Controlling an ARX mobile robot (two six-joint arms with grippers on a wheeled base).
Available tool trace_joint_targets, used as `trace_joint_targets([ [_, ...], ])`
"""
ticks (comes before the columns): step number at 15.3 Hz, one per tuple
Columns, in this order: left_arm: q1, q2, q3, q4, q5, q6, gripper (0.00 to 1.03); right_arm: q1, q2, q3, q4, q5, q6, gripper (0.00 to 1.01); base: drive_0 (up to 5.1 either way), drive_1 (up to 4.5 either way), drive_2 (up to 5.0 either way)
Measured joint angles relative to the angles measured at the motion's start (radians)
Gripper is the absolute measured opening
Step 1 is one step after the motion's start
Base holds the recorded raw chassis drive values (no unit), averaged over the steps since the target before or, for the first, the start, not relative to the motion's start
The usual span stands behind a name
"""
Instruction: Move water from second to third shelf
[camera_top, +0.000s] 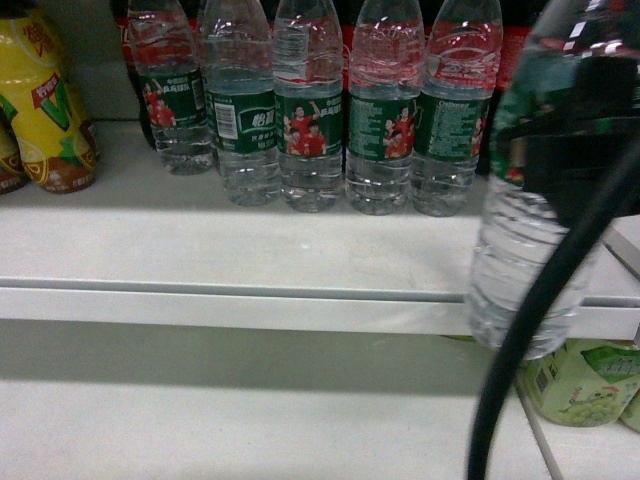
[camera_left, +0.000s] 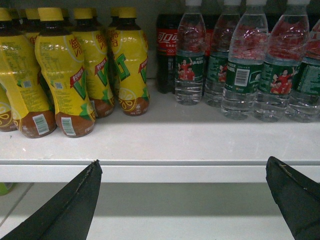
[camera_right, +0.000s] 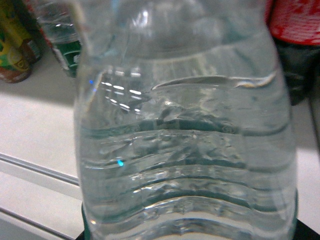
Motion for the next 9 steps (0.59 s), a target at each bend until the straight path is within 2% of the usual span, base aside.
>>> trace_joint_targets([
  [1, 0.000, 0.000, 0.000, 0.000, 0.000, 0.000, 0.98, -0.052, -0.087, -0.035, -0.029, -0.009, -0.007, 0.43, 0.0, 0.00, 0.0],
  [2, 0.000, 0.000, 0.000, 0.000, 0.000, 0.000, 0.98, -0.121, -0.195, -0.065, -0.079, -0.039, -0.007, 0.43, 0.0, 0.00, 0.0],
  [6, 0.000, 0.000, 0.000, 0.000, 0.000, 0.000, 0.98, -0.251, -0.425, -0.116, -0.221, -0.135, -0.007, 0.43, 0.0, 0.00, 0.0],
  [8, 0.000, 0.000, 0.000, 0.000, 0.000, 0.000, 0.98, -0.314, -0.566, -0.134, -0.316, -0.208, -0.005, 0.43, 0.0, 0.00, 0.0],
  [9, 0.000, 0.000, 0.000, 0.000, 0.000, 0.000, 0.98, -0.343, -0.709, -0.134, -0.411, -0.255, 0.005, 0.43, 0.0, 0.00, 0.0],
])
